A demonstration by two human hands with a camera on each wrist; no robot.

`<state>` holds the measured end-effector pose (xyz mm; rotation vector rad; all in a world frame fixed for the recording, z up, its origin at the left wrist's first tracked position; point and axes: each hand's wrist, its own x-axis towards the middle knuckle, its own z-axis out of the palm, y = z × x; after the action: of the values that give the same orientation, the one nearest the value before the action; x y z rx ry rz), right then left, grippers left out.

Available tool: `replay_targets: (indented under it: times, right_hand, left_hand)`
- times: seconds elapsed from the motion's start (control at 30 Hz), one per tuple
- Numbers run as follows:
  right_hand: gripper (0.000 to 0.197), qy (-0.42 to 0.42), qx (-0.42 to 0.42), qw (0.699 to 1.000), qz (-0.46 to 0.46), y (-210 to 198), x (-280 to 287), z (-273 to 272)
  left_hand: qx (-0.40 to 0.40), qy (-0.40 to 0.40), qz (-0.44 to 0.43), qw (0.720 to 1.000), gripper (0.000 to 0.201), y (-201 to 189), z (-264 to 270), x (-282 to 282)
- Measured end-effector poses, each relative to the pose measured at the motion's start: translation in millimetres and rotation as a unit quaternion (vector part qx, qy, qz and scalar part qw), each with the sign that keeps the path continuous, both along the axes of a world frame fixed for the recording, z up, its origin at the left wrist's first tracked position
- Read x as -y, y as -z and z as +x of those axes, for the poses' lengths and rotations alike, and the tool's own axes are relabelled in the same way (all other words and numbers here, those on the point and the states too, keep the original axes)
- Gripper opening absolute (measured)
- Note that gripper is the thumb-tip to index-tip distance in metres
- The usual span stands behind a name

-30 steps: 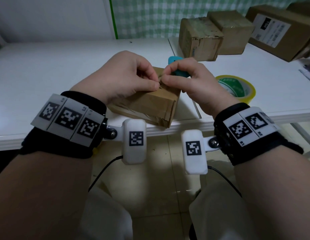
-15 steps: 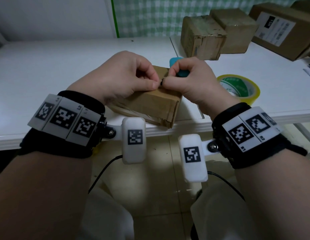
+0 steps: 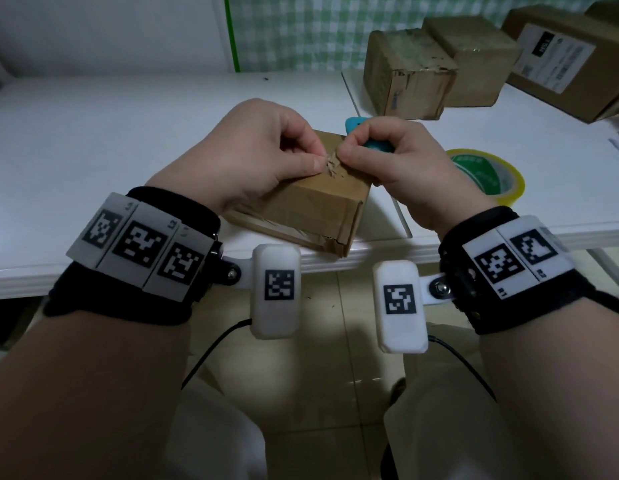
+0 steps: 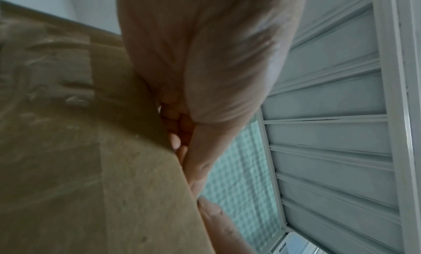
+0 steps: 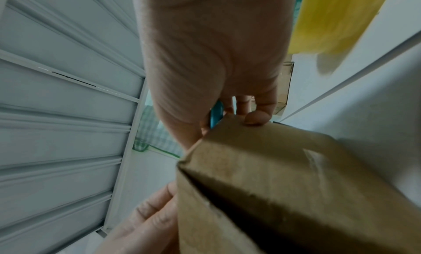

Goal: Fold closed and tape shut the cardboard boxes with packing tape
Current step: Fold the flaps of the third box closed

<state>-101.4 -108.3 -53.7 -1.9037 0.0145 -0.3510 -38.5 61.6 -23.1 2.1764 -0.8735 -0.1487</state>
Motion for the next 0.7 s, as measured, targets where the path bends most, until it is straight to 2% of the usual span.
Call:
replay_targets:
  times: [0.13, 0.27, 0.37, 0.57, 0.7]
  right_hand:
    - [0.015, 0.004, -0.004, 1.0, -0.013, -0.1, -0.2, 1.6]
    - [0.009, -0.035, 0.0, 0.999, 0.02, -2.1, 2.3, -1.7]
    - [0.008, -0.057, 0.009, 0.998, 0.01, -2.0, 2.8, -3.1]
    - [0.006, -0.06, -0.023, 0.997, 0.05, -1.7, 7.2, -3.5]
    - [0.013, -0.061, -0.023, 0.997, 0.043, -3.1, 6.5, -3.4]
  left_hand:
    - [-0.015, 0.014, -0.001, 1.0, 0.007, -1.3, 0.2, -2.9]
    - [-0.025, 0.018, 0.003, 1.0, 0.007, -2.0, -1.6, -2.5]
    - [-0.009, 0.022, 0.014, 1.0, 0.009, -2.9, -4.1, -0.9]
    - [-0.028, 0.011, 0.015, 0.999, 0.011, -4.3, -5.4, -0.8]
    - [-0.024, 0.016, 0.013, 0.999, 0.011, -4.2, -5.5, -0.6]
